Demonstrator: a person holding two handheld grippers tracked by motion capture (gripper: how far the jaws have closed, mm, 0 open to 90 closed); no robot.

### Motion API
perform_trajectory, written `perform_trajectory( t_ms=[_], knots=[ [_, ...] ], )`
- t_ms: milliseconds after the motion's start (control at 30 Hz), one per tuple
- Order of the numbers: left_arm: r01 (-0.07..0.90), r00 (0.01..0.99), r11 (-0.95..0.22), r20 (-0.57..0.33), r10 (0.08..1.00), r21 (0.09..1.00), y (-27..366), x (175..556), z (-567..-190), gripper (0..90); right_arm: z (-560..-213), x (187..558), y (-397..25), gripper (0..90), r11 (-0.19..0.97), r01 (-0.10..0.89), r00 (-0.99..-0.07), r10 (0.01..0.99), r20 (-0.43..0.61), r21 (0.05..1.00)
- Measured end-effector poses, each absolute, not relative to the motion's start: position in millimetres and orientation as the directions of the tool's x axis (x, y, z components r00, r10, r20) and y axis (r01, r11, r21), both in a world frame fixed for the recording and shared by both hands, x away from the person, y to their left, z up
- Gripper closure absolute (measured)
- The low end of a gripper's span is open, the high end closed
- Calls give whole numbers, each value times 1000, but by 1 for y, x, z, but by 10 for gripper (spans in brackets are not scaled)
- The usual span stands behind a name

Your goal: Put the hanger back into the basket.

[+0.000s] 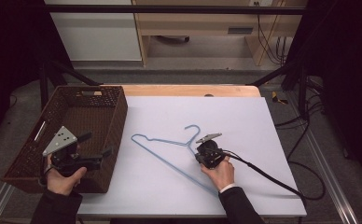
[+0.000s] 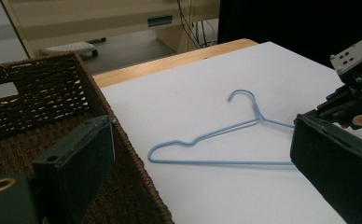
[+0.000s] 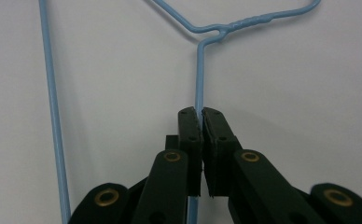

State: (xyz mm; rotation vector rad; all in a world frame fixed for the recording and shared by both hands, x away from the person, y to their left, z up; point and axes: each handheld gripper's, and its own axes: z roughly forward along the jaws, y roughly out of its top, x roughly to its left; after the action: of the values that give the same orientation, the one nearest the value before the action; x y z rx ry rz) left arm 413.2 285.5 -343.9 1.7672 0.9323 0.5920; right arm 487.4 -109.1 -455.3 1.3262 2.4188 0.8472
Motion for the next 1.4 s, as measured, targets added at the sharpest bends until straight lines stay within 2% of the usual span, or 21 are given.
perform_trajectory(
  t_ms=[733, 1400],
  knots=[
    [324, 676, -320, 18, 737, 890, 231, 414, -355, 59, -435, 479, -119, 875, 463, 582, -631, 776, 12, 669],
    [352, 755, -497, 72, 651, 793, 177, 451, -372, 68, -429, 477, -122, 875, 491, 555, -658, 753, -7, 671]
  ],
)
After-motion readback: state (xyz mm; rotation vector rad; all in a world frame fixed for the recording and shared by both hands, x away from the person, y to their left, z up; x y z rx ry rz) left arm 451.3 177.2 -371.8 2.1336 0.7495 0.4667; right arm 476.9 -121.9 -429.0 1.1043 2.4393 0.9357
